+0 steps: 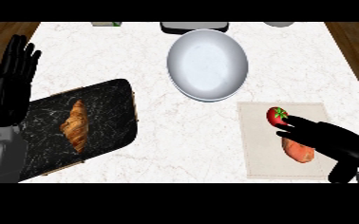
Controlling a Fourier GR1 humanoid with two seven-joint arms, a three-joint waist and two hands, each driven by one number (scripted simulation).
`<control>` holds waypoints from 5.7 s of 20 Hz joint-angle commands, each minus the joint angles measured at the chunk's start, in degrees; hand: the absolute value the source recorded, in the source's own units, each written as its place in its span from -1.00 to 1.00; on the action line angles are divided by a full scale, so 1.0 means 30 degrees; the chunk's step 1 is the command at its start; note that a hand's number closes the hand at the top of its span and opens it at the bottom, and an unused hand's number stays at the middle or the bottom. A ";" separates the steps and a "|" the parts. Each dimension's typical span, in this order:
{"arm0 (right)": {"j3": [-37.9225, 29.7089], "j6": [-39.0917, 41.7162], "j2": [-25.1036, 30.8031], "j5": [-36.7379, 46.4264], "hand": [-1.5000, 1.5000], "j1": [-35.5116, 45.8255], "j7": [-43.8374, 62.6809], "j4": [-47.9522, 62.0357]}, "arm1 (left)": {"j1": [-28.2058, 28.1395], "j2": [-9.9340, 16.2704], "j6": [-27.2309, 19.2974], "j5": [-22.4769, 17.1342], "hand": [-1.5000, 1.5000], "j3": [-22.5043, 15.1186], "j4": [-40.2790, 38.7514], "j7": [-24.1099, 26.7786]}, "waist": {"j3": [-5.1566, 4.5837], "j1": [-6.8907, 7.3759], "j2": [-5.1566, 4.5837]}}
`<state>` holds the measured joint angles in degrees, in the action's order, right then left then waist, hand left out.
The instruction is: Pick the squash from the placemat and place it in the bowl
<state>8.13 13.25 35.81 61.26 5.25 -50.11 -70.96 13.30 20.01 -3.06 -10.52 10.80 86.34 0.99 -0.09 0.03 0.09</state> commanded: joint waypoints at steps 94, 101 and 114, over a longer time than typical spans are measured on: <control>-0.6982 -0.0015 -1.1370 -0.6196 -1.00 1.6507 1.5081 1.1247 | 0.0535 -0.1502 0.0727 0.1246 0.00 0.0080 -0.0383 0.0305 | 0.0040 0.0392 -0.0195; -0.9844 -0.3608 -1.0600 -0.8337 -1.00 1.6768 1.2230 1.1451 | 0.0596 -0.1344 0.0697 0.1038 0.00 0.0276 -0.0015 -0.0376 | 0.0052 0.0437 -0.0230; -1.4460 -0.1092 -0.3875 -1.2258 -1.00 1.6830 0.9588 1.5422 | 0.0539 -0.1496 0.0310 0.1572 0.00 0.0370 -0.0225 0.0289 | 0.0061 0.0474 -0.0313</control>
<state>-32.31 7.13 19.23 27.28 57.91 -16.72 -28.08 15.62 16.61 -0.83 -7.58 12.50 86.31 -0.20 0.07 1.57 -0.76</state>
